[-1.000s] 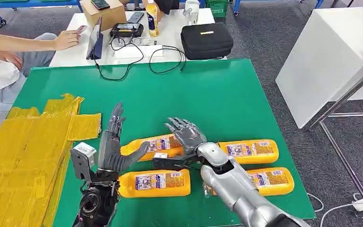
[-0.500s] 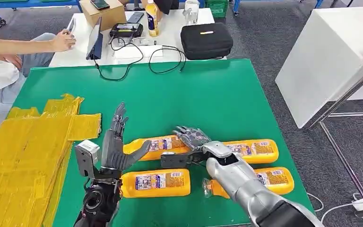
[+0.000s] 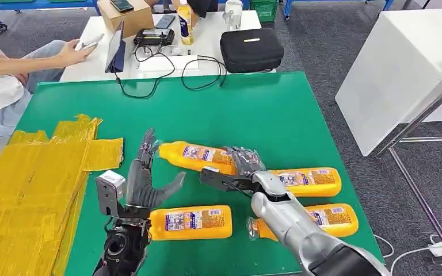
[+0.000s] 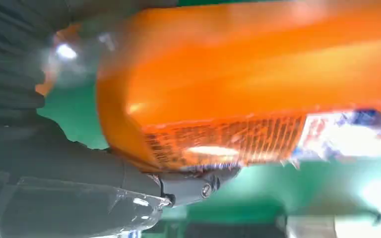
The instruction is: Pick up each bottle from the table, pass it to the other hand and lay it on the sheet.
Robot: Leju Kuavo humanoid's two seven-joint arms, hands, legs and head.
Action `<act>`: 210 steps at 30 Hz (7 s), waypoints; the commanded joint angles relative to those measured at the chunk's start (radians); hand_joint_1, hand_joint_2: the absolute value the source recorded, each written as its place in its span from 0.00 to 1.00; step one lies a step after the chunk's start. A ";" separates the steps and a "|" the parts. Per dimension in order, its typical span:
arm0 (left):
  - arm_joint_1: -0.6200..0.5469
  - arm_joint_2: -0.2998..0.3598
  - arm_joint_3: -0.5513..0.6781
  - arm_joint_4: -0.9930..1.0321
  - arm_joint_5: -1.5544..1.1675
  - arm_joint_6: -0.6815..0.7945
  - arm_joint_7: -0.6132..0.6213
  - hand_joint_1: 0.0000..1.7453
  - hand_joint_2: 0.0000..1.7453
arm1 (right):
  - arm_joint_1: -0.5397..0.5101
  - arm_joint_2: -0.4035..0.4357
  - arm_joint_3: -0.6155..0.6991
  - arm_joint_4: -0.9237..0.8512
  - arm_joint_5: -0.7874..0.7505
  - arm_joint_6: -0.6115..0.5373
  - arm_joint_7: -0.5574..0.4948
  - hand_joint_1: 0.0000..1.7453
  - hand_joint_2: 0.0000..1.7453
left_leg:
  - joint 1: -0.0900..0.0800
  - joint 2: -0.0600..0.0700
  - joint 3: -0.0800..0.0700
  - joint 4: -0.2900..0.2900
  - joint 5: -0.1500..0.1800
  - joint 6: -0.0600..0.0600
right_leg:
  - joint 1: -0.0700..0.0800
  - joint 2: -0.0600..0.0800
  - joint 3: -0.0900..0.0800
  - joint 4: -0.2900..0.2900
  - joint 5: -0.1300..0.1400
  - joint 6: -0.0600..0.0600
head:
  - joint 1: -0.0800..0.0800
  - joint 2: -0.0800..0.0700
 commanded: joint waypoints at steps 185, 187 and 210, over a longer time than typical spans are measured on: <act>-0.103 0.062 0.070 -0.243 0.386 0.005 0.098 1.00 1.00 | 0.457 0.079 0.018 -0.804 -0.256 -0.242 -0.341 0.00 1.00 | 0.003 -0.004 -0.002 0.001 -0.002 -0.001 | 0.002 -0.005 0.000 0.000 -0.002 -0.001 | 0.000 0.000; -0.103 0.062 0.070 -0.243 0.386 0.005 0.098 1.00 1.00 | 0.457 0.079 0.018 -0.804 -0.256 -0.242 -0.341 0.00 1.00 | 0.001 -0.002 -0.001 0.000 -0.001 -0.001 | 0.001 -0.002 -0.001 0.000 -0.001 -0.001 | 0.000 0.000; -0.298 0.320 0.262 0.158 -0.926 0.594 0.150 1.00 1.00 | 0.535 -0.019 -0.227 -1.167 -0.656 0.101 -0.288 0.00 1.00 | 0.001 -0.004 0.002 -0.003 0.001 -0.001 | 0.000 -0.004 0.002 -0.002 -0.001 -0.001 | 0.000 0.000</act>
